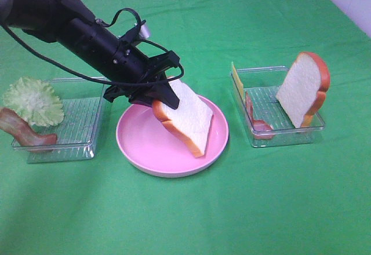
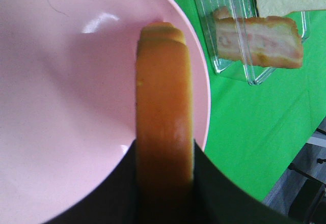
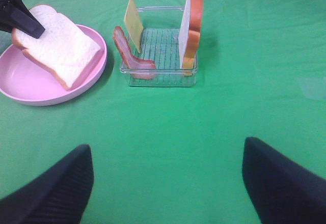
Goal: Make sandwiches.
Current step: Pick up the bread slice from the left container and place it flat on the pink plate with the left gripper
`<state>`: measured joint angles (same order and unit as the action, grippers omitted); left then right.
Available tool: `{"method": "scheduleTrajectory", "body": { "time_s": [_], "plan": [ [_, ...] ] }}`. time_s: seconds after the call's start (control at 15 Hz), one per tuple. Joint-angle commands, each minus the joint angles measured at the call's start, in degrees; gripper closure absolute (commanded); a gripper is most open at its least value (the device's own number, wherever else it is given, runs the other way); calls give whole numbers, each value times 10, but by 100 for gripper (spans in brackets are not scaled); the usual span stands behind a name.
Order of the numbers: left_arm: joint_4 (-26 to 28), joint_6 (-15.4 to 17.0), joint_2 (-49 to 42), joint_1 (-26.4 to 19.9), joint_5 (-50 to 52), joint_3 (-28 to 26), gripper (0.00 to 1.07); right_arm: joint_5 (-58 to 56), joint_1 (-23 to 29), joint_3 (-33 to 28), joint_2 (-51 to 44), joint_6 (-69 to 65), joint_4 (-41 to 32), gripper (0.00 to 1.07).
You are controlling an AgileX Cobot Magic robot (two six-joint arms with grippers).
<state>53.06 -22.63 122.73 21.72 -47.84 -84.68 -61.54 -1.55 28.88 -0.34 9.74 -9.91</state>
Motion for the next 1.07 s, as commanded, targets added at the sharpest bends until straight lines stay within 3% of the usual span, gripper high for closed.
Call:
{"method": "scheduleTrajectory", "body": {
  "time_s": [0.07,0.33,0.4,0.67,0.93,1.07],
  "plan": [
    [5,6,5,2,6,3,107,3,-5,-1,-9,7,-3,31],
    [4,15,5,2,-4,3,107,3,-5,-1,-9,7,-3,31],
    [4,15,5,2,-9,3,102,3,-5,-1,-9,7,-3,31],
    [3,15,5,3,-24,3,58,3,-5,-1,-9,7,-3,31],
    [-33,15,5,3,-30,3,50,3,-5,-1,-9,7,-3,31],
    [-77,22,4,3,-26,-1,41,3,-5,-1,-9,7,-3,31]
  ]
}}
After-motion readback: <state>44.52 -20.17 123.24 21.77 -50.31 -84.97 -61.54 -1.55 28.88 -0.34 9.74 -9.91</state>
